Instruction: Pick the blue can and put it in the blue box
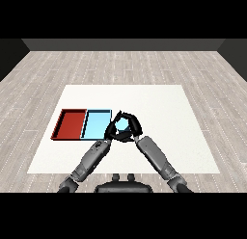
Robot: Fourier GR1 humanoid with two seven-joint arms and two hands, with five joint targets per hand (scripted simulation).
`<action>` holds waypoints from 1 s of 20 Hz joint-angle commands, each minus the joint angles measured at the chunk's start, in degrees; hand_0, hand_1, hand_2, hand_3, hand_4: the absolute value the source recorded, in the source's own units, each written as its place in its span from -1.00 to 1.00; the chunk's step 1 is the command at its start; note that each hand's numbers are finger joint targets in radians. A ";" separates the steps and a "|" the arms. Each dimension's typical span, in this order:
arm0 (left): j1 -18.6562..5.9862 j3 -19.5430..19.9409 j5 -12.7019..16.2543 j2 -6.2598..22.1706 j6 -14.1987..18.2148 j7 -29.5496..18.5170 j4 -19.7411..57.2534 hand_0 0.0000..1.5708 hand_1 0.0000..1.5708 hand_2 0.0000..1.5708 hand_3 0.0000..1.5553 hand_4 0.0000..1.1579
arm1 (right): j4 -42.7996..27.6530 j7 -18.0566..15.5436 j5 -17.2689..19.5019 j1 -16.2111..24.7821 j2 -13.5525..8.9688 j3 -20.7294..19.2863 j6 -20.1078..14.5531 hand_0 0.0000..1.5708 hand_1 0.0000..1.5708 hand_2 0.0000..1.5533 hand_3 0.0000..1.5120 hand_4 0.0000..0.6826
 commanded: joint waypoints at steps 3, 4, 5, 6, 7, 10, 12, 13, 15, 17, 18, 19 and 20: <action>-4.58 -5.12 2.67 0.02 7.97 -1.08 6.58 -1.00 -1.00 -1.00 -1.00 -1.00 | -2.30 1.16 -1.74 -0.07 0.00 3.61 -2.81 0.92 0.92 0.89 0.86 0.65; -2.38 -4.58 -0.23 0.03 8.51 3.11 1.17 -1.00 -1.00 -1.00 -1.00 -1.00 | -4.67 1.48 -0.90 3.81 -0.01 3.88 -0.93 0.91 0.91 0.89 0.86 0.66; -2.16 -5.75 -3.48 0.04 11.71 7.64 -2.59 -1.00 -1.00 -1.00 -1.00 -1.00 | -4.32 2.74 -1.00 0.82 -0.02 -0.12 0.40 0.90 0.90 0.88 0.86 0.67; -6.59 -4.74 -2.83 0.05 10.75 4.50 6.07 -1.00 -1.00 -1.00 -1.00 -1.00 | 3.00 -2.23 -3.56 -1.74 -0.03 2.66 -1.03 0.89 0.89 0.88 0.86 0.68; -5.77 -6.48 -2.40 0.07 11.41 4.65 3.76 -1.00 -1.00 -1.00 -1.00 -1.00 | -2.89 1.71 -1.10 0.37 -0.04 1.40 -0.08 0.90 0.90 0.88 0.86 0.67; -9.45 -6.82 -4.50 0.13 11.93 2.48 8.27 -1.00 -1.00 -1.00 -1.00 -1.00 | 3.25 -2.03 -4.08 -3.62 -0.06 1.39 -0.58 0.88 0.88 0.88 0.85 0.64; -4.08 -3.79 -6.59 0.13 12.28 0.09 4.00 -1.00 -1.00 -0.62 -1.00 -0.08 | 3.97 -2.62 -5.97 -3.76 -0.07 6.01 -4.91 0.89 0.89 0.88 0.85 0.63; -6.99 -3.57 3.29 0.14 13.92 0.57 7.30 0.14 0.14 0.23 0.10 0.12 | 3.18 -1.96 -5.84 -3.60 -0.07 4.66 -3.71 0.89 0.89 0.88 0.86 0.64; -5.18 -4.36 3.23 0.14 12.89 2.65 2.28 -0.07 -0.07 -0.09 -0.46 0.20 | -2.78 -0.04 -4.47 0.38 -0.08 6.98 -4.64 0.89 0.89 0.88 0.86 0.71; -2.98 -5.00 -5.07 0.14 13.09 2.31 2.05 0.00 0.00 0.08 -0.25 0.12 | 1.74 -2.88 -6.31 -1.60 -0.08 4.50 -2.20 0.89 0.89 0.88 0.86 0.73; -5.01 -5.22 -4.27 0.13 13.24 4.12 2.25 0.08 0.08 0.12 -0.29 0.14 | -1.08 -0.83 -3.87 0.37 -0.08 4.74 -2.81 0.89 0.89 0.87 0.85 0.73; -3.85 -8.45 -1.45 0.13 15.08 -2.74 5.47 -0.20 -0.20 -0.13 -0.54 0.13 | -1.58 -0.22 -4.36 0.06 -0.08 2.88 -1.51 0.89 0.89 0.87 0.85 0.74; -5.11 -8.45 2.27 0.13 15.95 1.71 4.17 -0.11 -0.11 -0.01 -0.28 0.13 | -3.23 1.49 -2.71 0.05 -0.28 3.05 -1.11 0.88 0.88 0.87 0.85 0.74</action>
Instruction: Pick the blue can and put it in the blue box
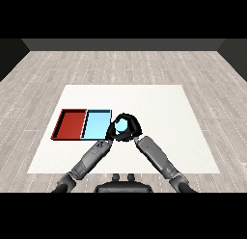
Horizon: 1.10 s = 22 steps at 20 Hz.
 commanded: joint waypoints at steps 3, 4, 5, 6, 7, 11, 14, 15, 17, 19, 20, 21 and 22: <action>-2.17 2.22 0.84 -2.41 3.33 3.87 1.35 0.17 0.17 0.13 -0.18 0.08 | -0.71 0.55 -0.26 0.05 1.76 -1.32 0.57 0.87 0.87 0.87 0.86 0.69; 0.12 1.34 3.02 -2.42 2.86 0.90 -0.77 0.83 0.83 0.72 0.34 0.08 | -1.88 1.25 -0.49 -0.15 1.76 1.48 -1.27 0.86 0.86 0.87 0.86 0.69; 0.03 0.80 6.21 -2.42 4.20 -2.82 0.23 1.00 1.00 0.90 0.62 0.10 | 2.82 -2.06 -3.46 -0.43 1.76 -0.42 0.93 0.86 0.86 0.87 0.86 0.61; 0.51 1.73 4.97 -2.43 2.82 -5.44 -1.87 1.00 1.00 0.99 0.84 0.11 | -1.29 0.09 -4.58 2.02 1.77 -1.73 2.56 0.83 0.83 0.85 0.84 0.52; -2.02 3.78 6.07 -2.44 1.49 -9.52 4.27 1.00 1.00 1.00 0.90 0.17 | -3.60 -0.42 -2.67 4.70 0.09 -1.73 3.02 0.70 0.70 0.77 0.74 0.38; -1.40 2.29 6.05 -2.47 5.91 -11.60 1.13 1.00 1.00 0.98 0.89 0.80 | -1.66 3.30 -0.17 2.06 1.44 -1.42 0.75 -1.00 -1.00 -1.00 -1.00 -1.00; -2.04 1.88 7.28 -2.48 6.05 -12.73 2.29 1.00 1.00 0.98 0.89 0.80 | -2.15 3.78 0.64 2.50 1.81 -1.97 1.31 -1.00 -1.00 -1.00 -1.00 -1.00; -2.04 -1.42 8.54 -2.49 10.04 -11.58 -0.16 1.00 1.00 0.98 0.89 0.80 | -2.17 3.79 0.67 2.53 1.81 -1.99 1.35 -1.00 -1.00 -1.00 -1.00 -1.00; -0.42 3.88 7.77 -2.49 3.68 -14.63 1.56 1.00 1.00 0.97 0.89 0.89 | -0.77 -0.26 0.65 4.49 1.81 -1.52 1.61 -1.00 -1.00 -1.00 -1.00 -1.00; -0.93 4.24 6.04 -2.50 3.12 -13.37 0.97 1.00 1.00 0.97 0.86 0.93 | -2.05 1.39 2.43 3.56 1.83 -2.42 -0.15 -1.00 -1.00 -1.00 -1.00 -1.00; -0.72 2.18 6.63 -2.51 4.58 -15.71 2.72 1.00 1.00 0.99 0.86 0.96 | -1.68 4.68 3.29 1.02 1.83 -5.74 0.78 -1.00 -1.00 -1.00 -1.00 -1.00; -2.55 4.13 4.98 -2.51 5.25 -14.93 3.18 1.00 1.00 1.00 0.88 0.97 | -6.67 5.32 3.54 3.60 1.16 -5.03 0.02 -1.00 -1.00 -1.00 -1.00 -1.00; 1.26 3.10 3.28 -2.52 4.41 -17.97 3.67 1.00 1.00 1.00 0.89 0.98 | -0.66 2.02 1.78 1.41 1.83 -5.81 -1.33 -1.00 -1.00 -1.00 -1.00 -1.00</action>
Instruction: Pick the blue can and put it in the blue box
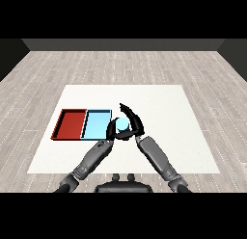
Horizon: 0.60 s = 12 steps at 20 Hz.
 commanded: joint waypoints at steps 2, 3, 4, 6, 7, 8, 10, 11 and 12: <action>-0.85 -0.02 -0.85 -0.23 2.63 -2.53 1.73 1.00 1.00 1.00 0.90 0.98 | -1.15 -0.17 -1.96 -0.48 -0.96 -6.50 3.34 -1.00 -1.00 -1.00 -1.00 -1.00; -1.24 1.70 -4.55 -0.24 1.99 0.65 0.55 1.00 1.00 1.00 0.90 0.97 | -3.65 -1.95 -1.93 3.96 0.20 -4.07 2.54 -1.00 -1.00 -1.00 -1.00 -1.00; -3.00 -3.01 3.30 -0.24 3.50 -4.99 5.59 1.00 1.00 1.00 0.90 0.97 | -4.89 -0.50 -4.19 3.96 -2.50 -6.79 6.12 -1.00 -1.00 -1.00 -1.00 -1.00; -2.85 3.94 -1.30 -0.25 -0.05 -5.22 6.90 1.00 1.00 1.00 0.91 0.98 | -8.52 3.29 -2.75 2.20 -1.50 -6.60 4.65 -1.00 -1.00 -1.00 -1.00 -1.00; -0.05 2.92 -2.24 3.93 -0.36 -0.20 -0.93 1.00 1.00 1.00 0.91 0.98 | -8.23 -1.46 -6.77 5.40 -5.30 -9.38 10.90 -1.00 -1.00 -1.00 -1.00 -1.00; -3.12 4.87 -3.25 0.23 0.30 -1.90 4.52 1.00 1.00 1.00 0.90 0.97 | -11.92 -2.51 -3.77 10.50 -2.31 -4.71 8.29 -1.00 -1.00 -1.00 -1.00 -1.00; 1.66 3.79 -4.60 3.02 2.29 -2.41 1.89 1.00 1.00 1.00 0.89 0.94 | -14.25 -0.71 -5.97 10.23 -5.41 -8.24 10.57 -1.00 -1.00 -1.00 -1.00 -1.00; 0.90 3.52 -5.27 3.12 3.77 1.74 -1.20 1.00 1.00 1.00 0.88 0.94 | -16.98 0.43 -6.28 11.87 -6.69 -9.70 10.29 -1.00 -1.00 -1.00 -1.00 -1.00; -4.82 7.14 -4.50 3.44 1.17 2.69 3.48 1.00 1.00 1.00 0.89 0.95 | -16.13 -0.51 -4.34 11.71 -6.26 -9.10 9.72 -1.00 -1.00 -1.00 -1.00 -1.00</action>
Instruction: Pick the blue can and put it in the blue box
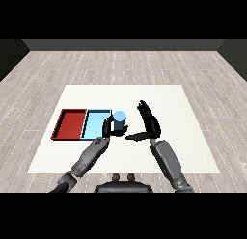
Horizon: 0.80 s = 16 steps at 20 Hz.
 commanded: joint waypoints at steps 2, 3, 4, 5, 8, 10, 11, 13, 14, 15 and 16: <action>-1.17 4.36 -1.66 4.45 -0.20 0.60 1.53 1.00 1.00 1.00 0.89 0.96 | -10.17 -2.03 -0.82 9.20 -2.94 -1.27 1.85 -1.00 -1.00 -1.00 -1.00 -1.00; -3.77 4.09 -2.52 5.77 2.33 6.28 -0.56 1.00 1.00 0.99 0.89 0.98 | -10.83 -2.20 -3.16 9.10 -5.03 -4.67 3.56 -1.00 -1.00 -1.00 -1.00 -1.00; -4.50 5.79 -2.07 6.10 1.49 5.23 2.40 1.00 1.00 0.99 0.90 0.99 | -12.92 -2.05 -2.48 11.23 -5.68 -5.36 2.36 -1.00 -1.00 -1.00 -1.00 -1.00; -5.33 6.99 -2.60 6.74 1.61 3.86 5.07 1.00 1.00 0.99 0.91 0.98 | -12.68 -2.79 -4.03 10.63 -6.20 -7.30 3.71 -1.00 -1.00 -1.00 -1.00 -1.00; -4.70 9.55 -2.04 10.76 -1.19 5.50 8.71 0.95 0.95 0.97 0.90 0.95 | -9.11 -5.02 -3.26 10.58 -5.36 -9.18 3.27 -1.00 -1.00 -1.00 -1.00 -1.00; -5.96 10.76 -2.52 14.07 -1.92 7.55 13.81 0.97 0.97 0.96 0.90 0.92 | -10.36 -3.70 -4.63 11.13 -6.37 -10.09 4.11 -1.00 -1.00 -1.00 -1.00 -1.00; -7.45 9.91 -3.61 11.89 -0.04 10.41 14.99 0.98 0.98 0.96 0.89 0.91 | -8.33 -3.85 -4.16 9.15 -3.65 -9.85 2.03 -1.00 -1.00 -1.00 -1.00 -1.00; -11.72 12.01 -3.50 13.62 -2.44 11.58 21.82 0.98 0.98 0.96 0.88 0.88 | -9.30 -5.50 -4.59 11.62 -3.94 -10.06 3.35 -1.00 -1.00 -1.00 -1.00 -1.00; -8.06 12.89 -3.03 14.33 -4.87 7.14 22.88 1.00 1.00 0.98 0.90 0.86 | -4.01 -6.40 -6.28 8.74 -3.77 -11.68 5.28 -1.00 -1.00 -1.00 -1.00 -1.00; -9.67 12.67 -3.52 15.36 -5.54 10.77 24.27 1.00 1.00 0.98 0.91 0.86 | -8.97 -5.82 -4.43 12.70 -3.56 -8.85 4.64 -1.00 -1.00 -1.00 -1.00 -1.00; -13.04 13.24 -3.72 14.75 -7.15 10.60 29.52 1.00 1.00 0.99 0.91 0.83 | -3.65 -7.15 -6.53 8.91 -3.87 -11.72 6.49 -1.00 -1.00 -1.00 -1.00 -1.00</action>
